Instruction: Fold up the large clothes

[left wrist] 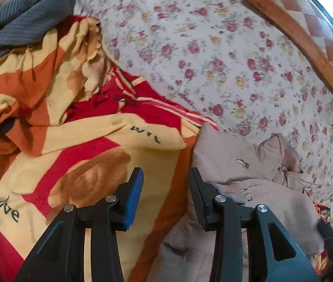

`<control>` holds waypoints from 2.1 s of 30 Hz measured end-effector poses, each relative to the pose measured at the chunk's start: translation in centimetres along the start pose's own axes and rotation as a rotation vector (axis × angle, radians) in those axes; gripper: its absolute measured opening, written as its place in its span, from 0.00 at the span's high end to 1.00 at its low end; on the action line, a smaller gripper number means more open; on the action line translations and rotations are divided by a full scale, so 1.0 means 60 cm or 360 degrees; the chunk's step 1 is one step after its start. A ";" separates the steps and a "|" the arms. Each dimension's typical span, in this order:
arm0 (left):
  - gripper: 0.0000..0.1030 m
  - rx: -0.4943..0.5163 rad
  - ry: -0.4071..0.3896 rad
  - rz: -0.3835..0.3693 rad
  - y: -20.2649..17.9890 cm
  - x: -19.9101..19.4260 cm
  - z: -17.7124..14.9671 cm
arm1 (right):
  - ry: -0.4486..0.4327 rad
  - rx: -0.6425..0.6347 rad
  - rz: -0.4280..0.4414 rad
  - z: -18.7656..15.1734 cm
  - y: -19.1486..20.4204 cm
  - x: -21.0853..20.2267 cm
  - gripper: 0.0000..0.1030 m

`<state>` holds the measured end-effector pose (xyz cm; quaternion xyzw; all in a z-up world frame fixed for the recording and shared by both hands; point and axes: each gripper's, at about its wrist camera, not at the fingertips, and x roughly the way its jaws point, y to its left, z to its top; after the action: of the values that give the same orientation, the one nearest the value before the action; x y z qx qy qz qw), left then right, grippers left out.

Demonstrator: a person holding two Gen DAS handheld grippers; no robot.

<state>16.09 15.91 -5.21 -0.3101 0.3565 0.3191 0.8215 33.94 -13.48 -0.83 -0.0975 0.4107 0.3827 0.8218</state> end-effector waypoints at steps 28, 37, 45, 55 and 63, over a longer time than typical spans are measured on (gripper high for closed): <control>0.89 0.0512 0.0088 -0.0163 -0.150 0.067 -0.074 | 0.0396 0.0189 -0.0153 -0.089 -0.245 0.025 0.90; 0.75 0.0593 0.0198 -0.0217 -0.170 0.117 -0.044 | -0.0046 0.0262 -0.0320 0.013 -0.223 0.052 0.77; 0.73 0.0734 0.0157 -0.0082 -0.185 0.133 -0.073 | 0.0263 0.0390 -0.0289 -0.037 -0.266 0.167 0.77; 0.52 0.0766 0.0178 -0.0180 -0.187 0.132 -0.075 | 0.0309 0.0215 -0.0149 -0.045 -0.224 0.153 0.14; 0.44 0.0835 0.0177 -0.0163 -0.200 0.138 -0.084 | 0.0283 0.0230 -0.0153 -0.059 -0.204 0.138 0.09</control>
<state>27.57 7.44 -11.10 -0.1214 0.4556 0.1564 0.8679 43.59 -19.02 -11.21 -0.0913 0.5035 0.3019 0.8044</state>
